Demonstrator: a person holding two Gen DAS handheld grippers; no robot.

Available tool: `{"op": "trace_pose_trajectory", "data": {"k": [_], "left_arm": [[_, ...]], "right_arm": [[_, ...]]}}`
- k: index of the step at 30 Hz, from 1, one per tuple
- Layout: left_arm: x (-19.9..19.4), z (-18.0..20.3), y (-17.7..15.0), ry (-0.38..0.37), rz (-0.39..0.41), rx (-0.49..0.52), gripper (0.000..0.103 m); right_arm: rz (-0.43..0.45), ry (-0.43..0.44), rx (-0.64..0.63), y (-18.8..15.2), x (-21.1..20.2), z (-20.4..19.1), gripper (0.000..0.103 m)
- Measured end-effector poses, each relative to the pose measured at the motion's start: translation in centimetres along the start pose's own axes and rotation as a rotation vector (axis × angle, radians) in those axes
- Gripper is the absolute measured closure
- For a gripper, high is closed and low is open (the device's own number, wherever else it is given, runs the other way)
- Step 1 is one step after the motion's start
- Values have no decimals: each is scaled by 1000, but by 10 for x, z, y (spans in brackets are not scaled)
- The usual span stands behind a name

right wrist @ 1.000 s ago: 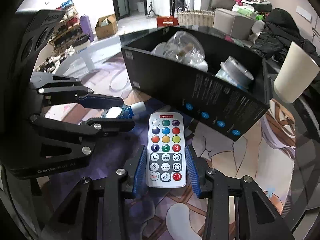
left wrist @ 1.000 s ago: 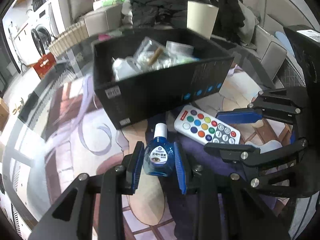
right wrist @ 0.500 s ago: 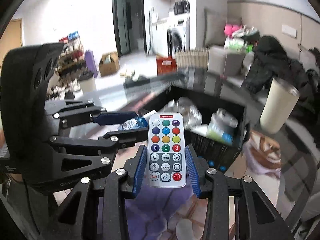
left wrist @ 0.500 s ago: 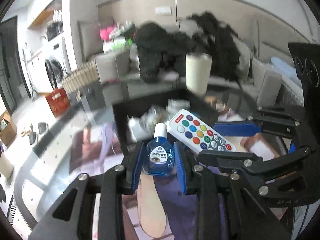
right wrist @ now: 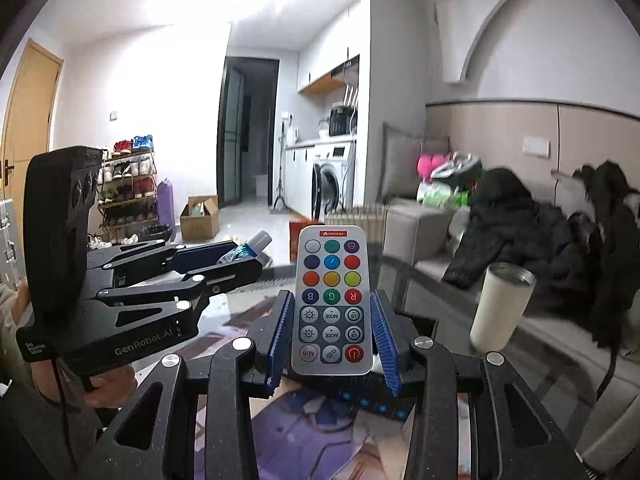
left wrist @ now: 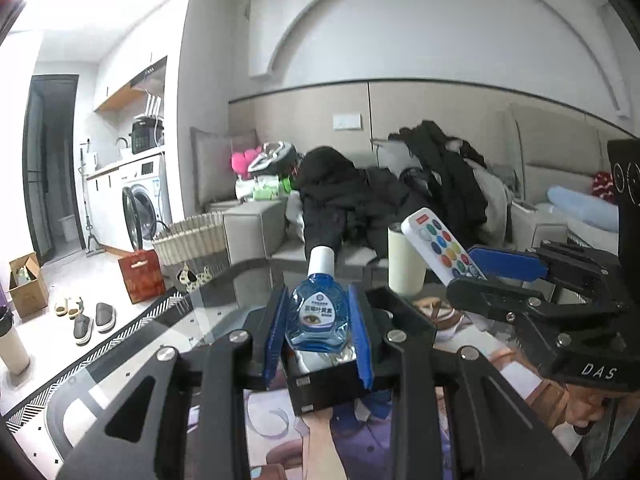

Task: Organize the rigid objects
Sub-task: 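Lift the eye-drop bottle and remote and carry both over the black box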

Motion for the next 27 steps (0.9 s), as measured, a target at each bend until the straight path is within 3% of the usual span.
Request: {"op": "trace_pose_trajectory", "data": {"k": [9, 16, 27], "left_arm": [[-5, -9, 4, 3, 23, -30, 74], [-10, -9, 19, -5, 96, -33, 74], [24, -23, 46, -31, 97, -67, 74]], "right_arm": [[44, -16, 17, 3, -13, 1, 64], [80, -32, 25, 13, -14, 3, 64], [93, -52, 66, 38, 11, 20, 64]]}}
Point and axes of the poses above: each gripper's, at about its wrist camera, not at the fingertips, and x roughly the way its jaws point, z to its right, y to its top, the point moved 1 cm from there along x, roughly the way its jaws point, and after that the axes turned 11 degrees about -z, right-handed, at the moved point
